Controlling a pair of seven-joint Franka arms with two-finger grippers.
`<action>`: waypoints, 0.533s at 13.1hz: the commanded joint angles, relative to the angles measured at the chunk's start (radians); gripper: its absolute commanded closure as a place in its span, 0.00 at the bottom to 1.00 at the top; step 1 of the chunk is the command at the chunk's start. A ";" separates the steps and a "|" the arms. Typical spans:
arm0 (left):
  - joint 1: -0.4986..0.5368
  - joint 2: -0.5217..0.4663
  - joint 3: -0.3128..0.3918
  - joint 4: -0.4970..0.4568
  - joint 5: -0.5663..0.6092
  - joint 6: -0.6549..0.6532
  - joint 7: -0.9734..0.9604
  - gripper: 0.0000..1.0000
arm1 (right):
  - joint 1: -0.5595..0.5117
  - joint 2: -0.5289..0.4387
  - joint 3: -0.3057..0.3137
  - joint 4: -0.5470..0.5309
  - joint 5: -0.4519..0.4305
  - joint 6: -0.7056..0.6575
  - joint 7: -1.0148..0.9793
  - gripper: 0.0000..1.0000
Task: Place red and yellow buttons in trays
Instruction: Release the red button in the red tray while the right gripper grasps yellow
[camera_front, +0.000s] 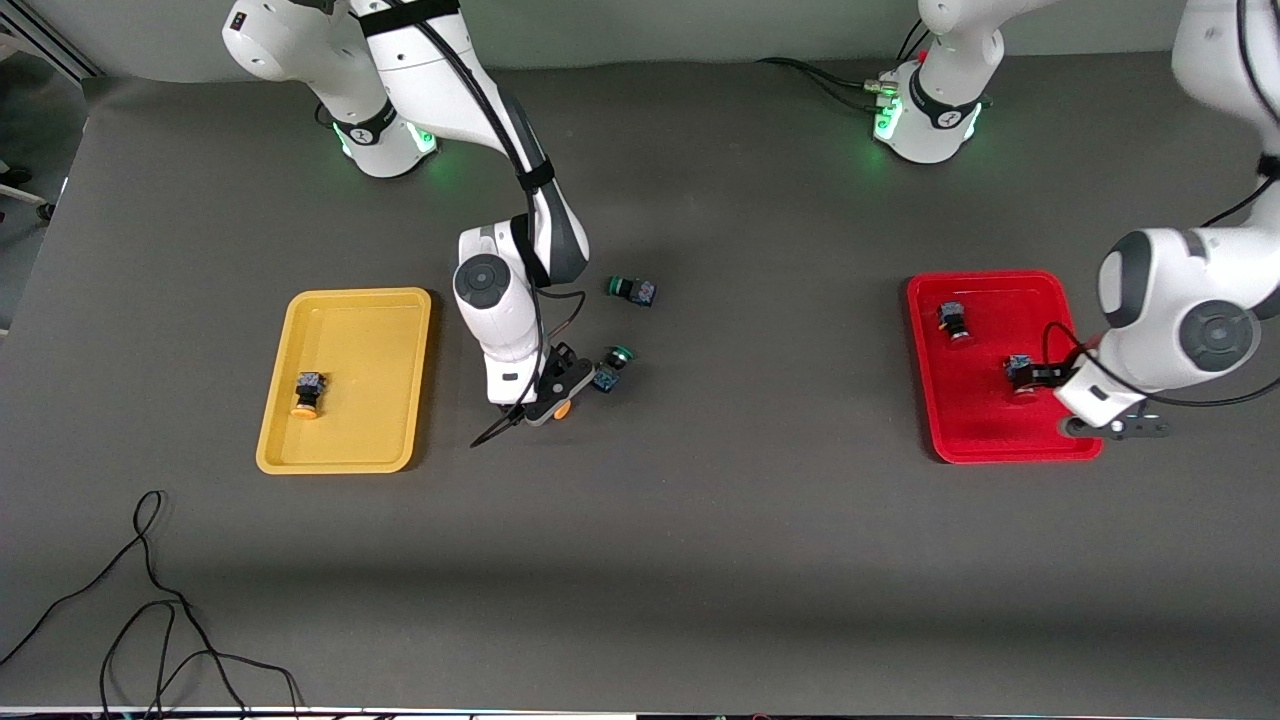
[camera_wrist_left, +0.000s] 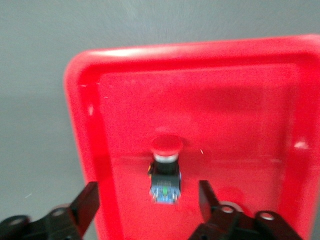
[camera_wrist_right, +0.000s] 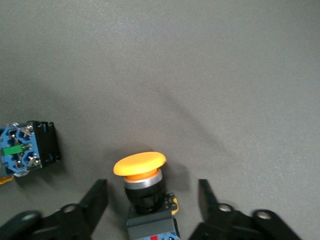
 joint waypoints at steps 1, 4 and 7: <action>-0.009 -0.108 -0.020 0.084 -0.062 -0.152 -0.002 0.00 | -0.016 -0.033 -0.007 0.008 0.032 -0.061 -0.024 0.90; -0.009 -0.186 -0.034 0.179 -0.116 -0.267 -0.002 0.00 | -0.036 -0.067 -0.011 0.023 0.034 -0.115 -0.005 0.93; -0.007 -0.260 -0.034 0.185 -0.134 -0.316 0.010 0.00 | -0.013 -0.174 -0.103 0.079 0.013 -0.370 0.150 0.95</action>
